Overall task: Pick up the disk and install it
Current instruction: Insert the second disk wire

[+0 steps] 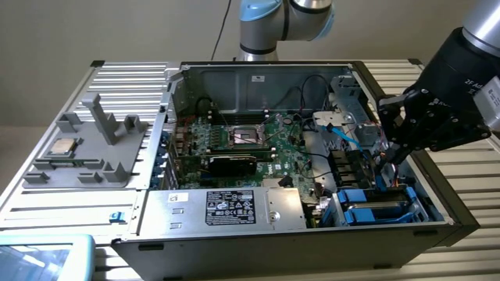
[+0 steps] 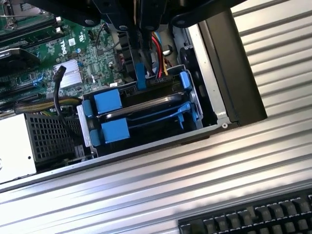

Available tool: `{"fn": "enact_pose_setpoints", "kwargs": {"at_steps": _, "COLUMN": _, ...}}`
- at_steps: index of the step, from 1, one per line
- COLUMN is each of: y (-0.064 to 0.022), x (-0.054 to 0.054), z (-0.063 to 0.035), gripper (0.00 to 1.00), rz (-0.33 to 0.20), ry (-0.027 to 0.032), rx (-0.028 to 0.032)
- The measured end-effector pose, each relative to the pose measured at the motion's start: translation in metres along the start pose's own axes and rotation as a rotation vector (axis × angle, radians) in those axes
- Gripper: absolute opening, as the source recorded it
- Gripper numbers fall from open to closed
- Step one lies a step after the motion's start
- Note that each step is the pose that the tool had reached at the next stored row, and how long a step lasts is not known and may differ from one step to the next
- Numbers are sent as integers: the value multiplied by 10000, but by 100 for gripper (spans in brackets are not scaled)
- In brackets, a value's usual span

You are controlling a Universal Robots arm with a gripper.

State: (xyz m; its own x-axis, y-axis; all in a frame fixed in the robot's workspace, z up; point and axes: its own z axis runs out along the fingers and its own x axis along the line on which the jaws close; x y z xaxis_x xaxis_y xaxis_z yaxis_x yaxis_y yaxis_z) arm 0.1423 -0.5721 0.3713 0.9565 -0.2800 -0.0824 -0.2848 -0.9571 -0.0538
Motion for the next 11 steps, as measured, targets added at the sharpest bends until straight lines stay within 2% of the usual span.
{"fn": "enact_pose_setpoints", "kwargs": {"at_steps": 7, "y": 74, "x": -1, "z": 9, "gripper": 11, "rz": -422, "ry": -23, "rx": -35}}
{"fn": "enact_pose_setpoints", "kwargs": {"at_steps": 11, "y": 121, "x": -96, "z": 44, "gripper": 11, "rz": -511, "ry": -28, "rx": -42}}
